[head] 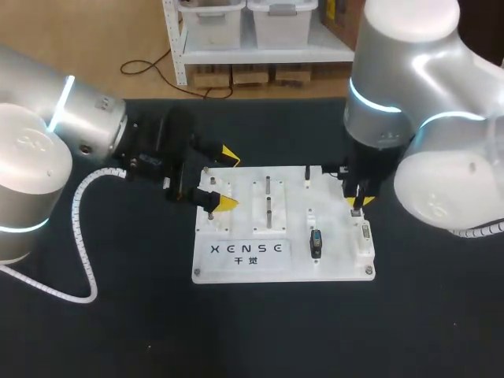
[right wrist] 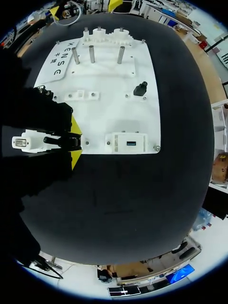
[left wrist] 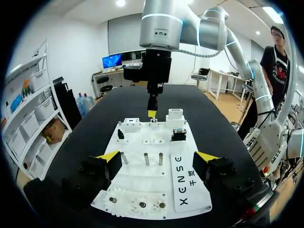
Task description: Insert the Ethernet cable into its matching sockets.
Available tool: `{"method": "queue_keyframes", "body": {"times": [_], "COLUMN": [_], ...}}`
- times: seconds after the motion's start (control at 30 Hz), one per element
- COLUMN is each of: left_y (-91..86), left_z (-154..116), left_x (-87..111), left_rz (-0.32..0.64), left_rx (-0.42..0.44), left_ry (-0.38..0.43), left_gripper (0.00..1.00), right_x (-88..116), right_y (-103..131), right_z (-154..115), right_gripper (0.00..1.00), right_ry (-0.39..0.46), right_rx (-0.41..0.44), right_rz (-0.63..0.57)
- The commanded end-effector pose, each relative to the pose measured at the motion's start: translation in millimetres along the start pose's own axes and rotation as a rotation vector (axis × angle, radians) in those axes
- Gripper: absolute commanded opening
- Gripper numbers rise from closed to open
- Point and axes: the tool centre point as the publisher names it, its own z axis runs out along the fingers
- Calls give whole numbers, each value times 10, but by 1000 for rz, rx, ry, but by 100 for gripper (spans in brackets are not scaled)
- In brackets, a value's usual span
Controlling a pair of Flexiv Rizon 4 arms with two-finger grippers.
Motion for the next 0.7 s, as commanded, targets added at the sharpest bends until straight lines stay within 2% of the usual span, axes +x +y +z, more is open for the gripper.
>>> {"method": "queue_keyframes", "body": {"times": [0.03,0.7], "left_y": [-7,-7], "left_z": [0,0], "left_x": [10,10], "left_rz": [2,2], "left_rx": [-3,-3], "left_ry": [-3,-3], "left_gripper": [100,100], "right_x": [-14,-8], "right_y": [9,2], "right_z": [21,32], "right_gripper": [0,0], "right_ry": [2,-2], "right_rx": [1,10], "right_rz": [-2,-33]}}
